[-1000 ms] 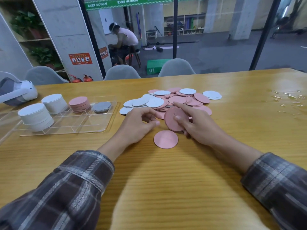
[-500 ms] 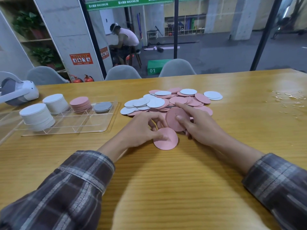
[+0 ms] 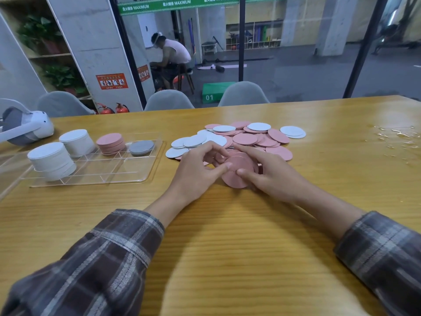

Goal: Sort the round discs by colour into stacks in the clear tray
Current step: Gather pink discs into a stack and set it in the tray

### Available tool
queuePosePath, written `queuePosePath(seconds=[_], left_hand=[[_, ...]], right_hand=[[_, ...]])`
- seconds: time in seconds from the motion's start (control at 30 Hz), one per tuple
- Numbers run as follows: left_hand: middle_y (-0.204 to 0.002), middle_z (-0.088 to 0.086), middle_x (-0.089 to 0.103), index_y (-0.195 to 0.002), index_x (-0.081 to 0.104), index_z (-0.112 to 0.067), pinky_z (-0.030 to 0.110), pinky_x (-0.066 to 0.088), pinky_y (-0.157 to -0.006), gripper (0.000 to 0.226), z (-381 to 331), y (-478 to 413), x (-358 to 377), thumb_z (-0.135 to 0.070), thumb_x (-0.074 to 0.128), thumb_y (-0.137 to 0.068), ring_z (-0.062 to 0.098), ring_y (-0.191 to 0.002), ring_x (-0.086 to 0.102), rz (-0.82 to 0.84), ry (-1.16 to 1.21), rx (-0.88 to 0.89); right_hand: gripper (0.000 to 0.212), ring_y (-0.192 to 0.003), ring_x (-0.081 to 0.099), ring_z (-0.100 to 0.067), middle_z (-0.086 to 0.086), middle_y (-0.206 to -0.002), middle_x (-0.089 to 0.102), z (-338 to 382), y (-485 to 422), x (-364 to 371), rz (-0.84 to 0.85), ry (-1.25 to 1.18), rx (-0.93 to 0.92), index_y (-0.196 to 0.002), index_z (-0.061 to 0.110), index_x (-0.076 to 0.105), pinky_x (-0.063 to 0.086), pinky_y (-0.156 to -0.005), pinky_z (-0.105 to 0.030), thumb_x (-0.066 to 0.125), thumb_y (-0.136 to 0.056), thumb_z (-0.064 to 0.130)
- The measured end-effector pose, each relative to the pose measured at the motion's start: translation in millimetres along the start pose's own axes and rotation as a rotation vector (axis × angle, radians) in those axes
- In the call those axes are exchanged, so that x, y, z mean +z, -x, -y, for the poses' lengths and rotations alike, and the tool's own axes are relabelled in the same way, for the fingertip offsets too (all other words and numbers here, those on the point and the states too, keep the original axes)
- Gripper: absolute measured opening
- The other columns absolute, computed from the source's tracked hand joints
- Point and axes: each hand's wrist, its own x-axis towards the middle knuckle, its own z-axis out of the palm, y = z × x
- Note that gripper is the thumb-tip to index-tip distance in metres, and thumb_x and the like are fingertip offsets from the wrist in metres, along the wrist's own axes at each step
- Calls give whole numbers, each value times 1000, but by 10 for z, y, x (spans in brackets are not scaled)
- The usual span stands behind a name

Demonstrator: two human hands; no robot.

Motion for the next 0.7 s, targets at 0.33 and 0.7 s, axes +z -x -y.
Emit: queuePosePath(seconds=[0.33, 0.7], left_hand=[[-128, -5, 57, -129, 69, -21, 40, 45, -105, 42, 321, -30, -255, -46, 69, -95, 18, -124, 52, 144, -594, -170], [-89, -12, 66, -88, 83, -23, 28, 50, -75, 13, 151, 19, -224, -35, 78, -90, 5, -84, 62, 193, -488, 0]], right_hand=[[57, -110, 60, -7, 16, -134, 63, -3, -2, -36, -88, 23, 79, -150, 37, 46, 44, -99, -26, 66, -96, 28], [56, -98, 56, -9, 10, -120, 66, 6, 1, -52, -142, 26, 133, -149, 32, 47, 41, -88, -24, 65, -97, 25]])
